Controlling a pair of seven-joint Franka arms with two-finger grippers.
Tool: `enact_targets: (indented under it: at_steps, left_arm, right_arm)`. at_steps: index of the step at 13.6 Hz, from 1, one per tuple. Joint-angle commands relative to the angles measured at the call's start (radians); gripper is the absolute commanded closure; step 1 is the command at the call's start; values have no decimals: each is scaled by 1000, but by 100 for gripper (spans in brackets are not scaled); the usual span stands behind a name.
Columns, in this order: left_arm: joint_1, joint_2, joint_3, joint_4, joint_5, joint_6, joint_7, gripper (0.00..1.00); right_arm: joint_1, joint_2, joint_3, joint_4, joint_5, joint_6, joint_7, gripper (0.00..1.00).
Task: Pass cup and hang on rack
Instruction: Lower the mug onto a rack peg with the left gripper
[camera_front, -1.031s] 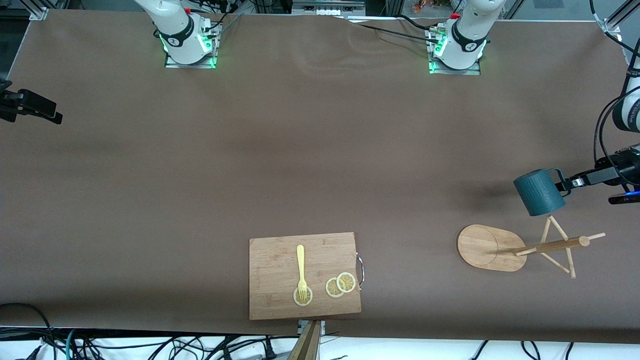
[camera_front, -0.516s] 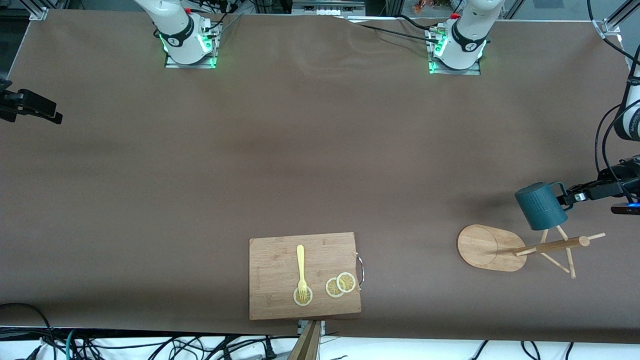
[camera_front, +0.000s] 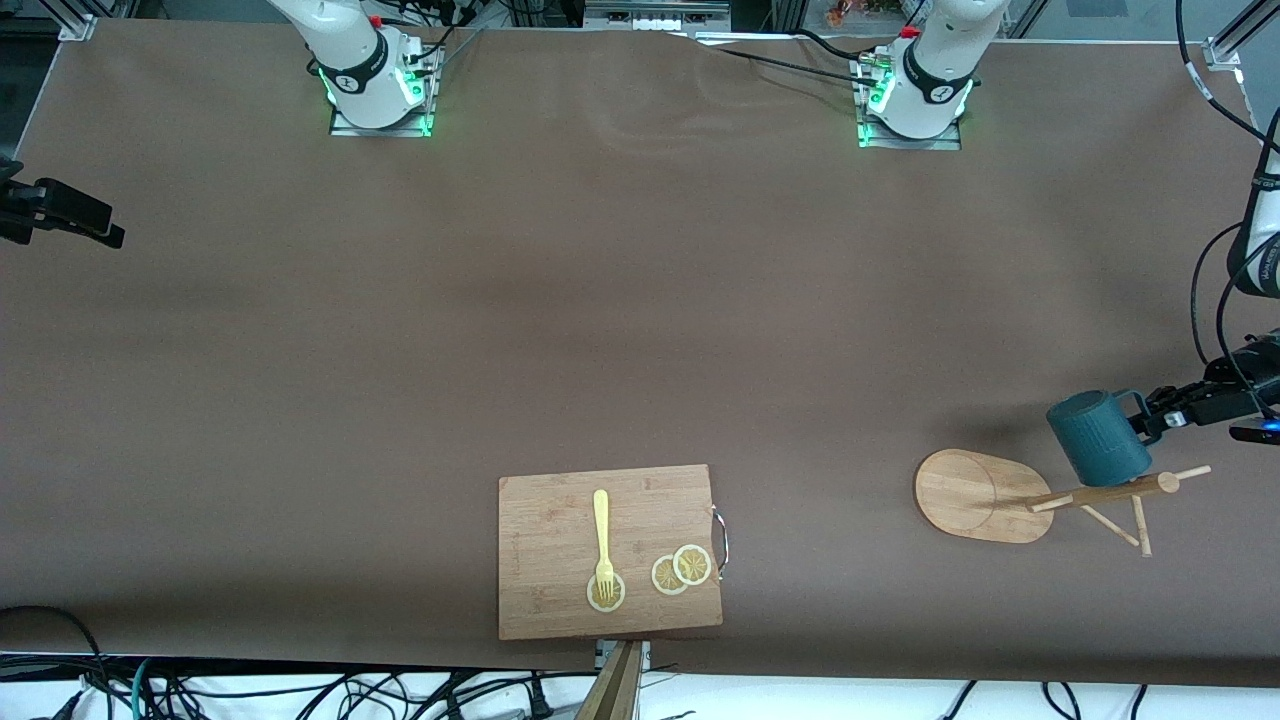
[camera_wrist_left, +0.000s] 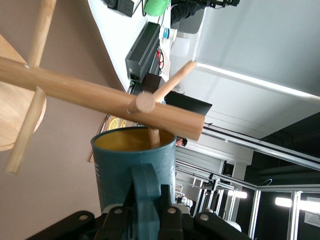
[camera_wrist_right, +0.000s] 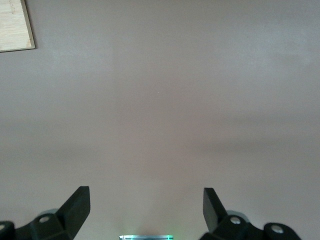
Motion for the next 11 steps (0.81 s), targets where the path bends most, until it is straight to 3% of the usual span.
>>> enact_targets:
  at_steps: [1, 4, 5, 6, 7, 8, 9, 11]
  left_arm:
    - [-20, 35, 4, 59, -2, 20, -62, 100]
    - [-30, 35, 4, 85, 1, 21, -117, 100]
    - [-31, 35, 6, 85, 1, 23, -117, 95]
    - [-34, 35, 6, 85, 1, 23, -117, 58]
    - [-33, 35, 4, 85, 0, 23, -117, 47]
    - [-34, 35, 4, 85, 0, 23, -119, 20]
    - [-33, 35, 4, 85, 0, 31, -117, 4]
    - [-33, 34, 4, 85, 0, 43, -119, 0]
  right_arm:
    - [-14, -11, 8, -14, -10, 9, -18, 0]
    - [-14, -11, 8, -14, -10, 9, -18, 0]
    - [-14, -11, 8, -14, -10, 9, -18, 0]
    - [-14, -11, 9, -14, -10, 9, -18, 0]
    - [-14, -11, 8, -14, -10, 9, -19, 0]
    - [-14, -11, 8, -14, -10, 9, -18, 0]
    - [-14, -11, 8, -14, -10, 9, -19, 0]
    - [-16, -11, 8, -14, -10, 9, -18, 0]
